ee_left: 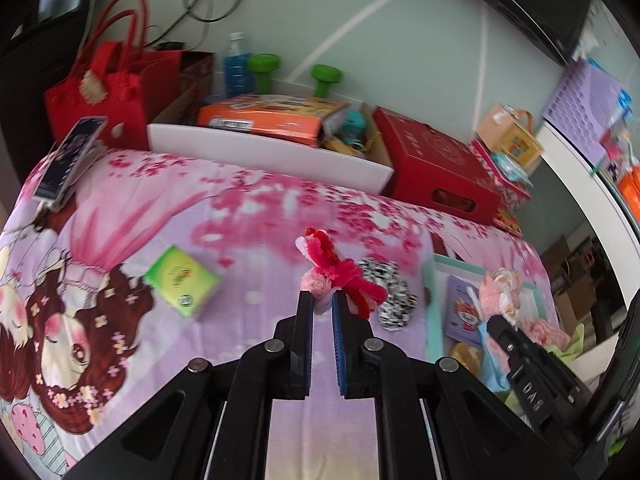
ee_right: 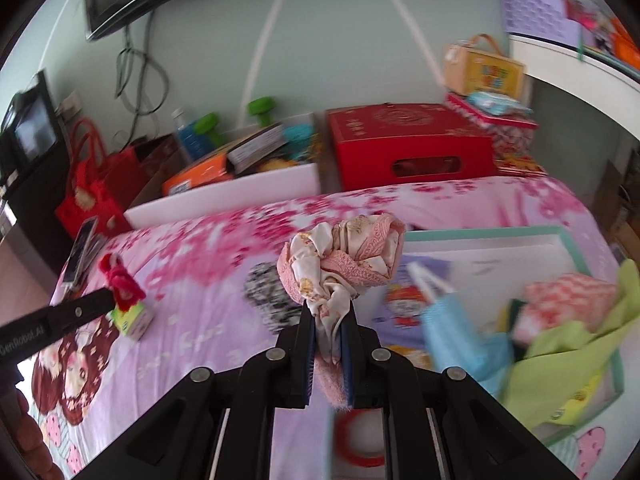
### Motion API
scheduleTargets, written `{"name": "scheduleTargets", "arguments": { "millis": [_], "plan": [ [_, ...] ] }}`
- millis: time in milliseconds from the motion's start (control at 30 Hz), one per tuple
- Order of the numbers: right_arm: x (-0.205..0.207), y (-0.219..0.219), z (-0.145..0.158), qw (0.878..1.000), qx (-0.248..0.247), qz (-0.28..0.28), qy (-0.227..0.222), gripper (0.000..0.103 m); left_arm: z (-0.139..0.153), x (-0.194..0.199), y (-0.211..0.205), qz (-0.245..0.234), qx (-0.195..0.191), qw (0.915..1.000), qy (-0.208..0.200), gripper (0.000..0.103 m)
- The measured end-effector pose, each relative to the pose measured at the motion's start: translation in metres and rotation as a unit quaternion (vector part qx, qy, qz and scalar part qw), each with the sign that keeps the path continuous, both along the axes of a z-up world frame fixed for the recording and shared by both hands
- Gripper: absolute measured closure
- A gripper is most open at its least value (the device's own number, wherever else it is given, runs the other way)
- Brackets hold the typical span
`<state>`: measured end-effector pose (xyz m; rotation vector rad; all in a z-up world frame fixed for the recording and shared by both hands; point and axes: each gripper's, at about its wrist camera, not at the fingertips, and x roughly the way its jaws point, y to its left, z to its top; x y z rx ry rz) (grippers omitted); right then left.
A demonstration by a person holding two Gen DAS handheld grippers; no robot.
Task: Organize soft objects
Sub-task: 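Carry the red hair tie in the left gripper while the right carries the floral cloth to the tray, then lower the hair tie and floral cloth into the tray and open both grippers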
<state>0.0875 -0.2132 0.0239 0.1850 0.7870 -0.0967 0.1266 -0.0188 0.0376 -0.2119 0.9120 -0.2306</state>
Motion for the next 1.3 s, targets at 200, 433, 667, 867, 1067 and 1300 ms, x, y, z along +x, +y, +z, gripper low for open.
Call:
{"name": "scheduleTargets", "arguments": {
  "millis": [200, 433, 667, 867, 1067, 1300],
  "plan": [
    [-0.012, -0.052, 0.001, 0.998, 0.011, -0.056, -0.002, 0.091, -0.001, -0.001, -0.043, -0.045, 0.010, 0.9990, -0.003, 0.094],
    [-0.024, -0.096, -0.005, 0.994, 0.020, -0.106, 0.004, 0.091, -0.010, -0.002, -0.095, -0.097, 0.020, 0.9951, 0.002, 0.094],
    [-0.030, -0.122, -0.011, 0.990, 0.023, -0.136, 0.010, 0.091, -0.024, -0.002, -0.137, -0.138, 0.032, 0.9899, 0.011, 0.094],
    [-0.035, -0.138, -0.013, 0.988, 0.029, -0.152, 0.014, 0.091, -0.038, -0.004, -0.163, -0.164, 0.033, 0.9856, 0.026, 0.093],
    [-0.037, -0.142, -0.013, 0.987, 0.031, -0.157, 0.013, 0.091, -0.048, -0.005, -0.177, -0.178, 0.041, 0.9826, 0.034, 0.093],
    [-0.036, -0.140, -0.013, 0.987, 0.032, -0.155, 0.015, 0.088, -0.050, -0.002, -0.171, -0.171, 0.031, 0.9834, 0.051, 0.084]
  ]
}}
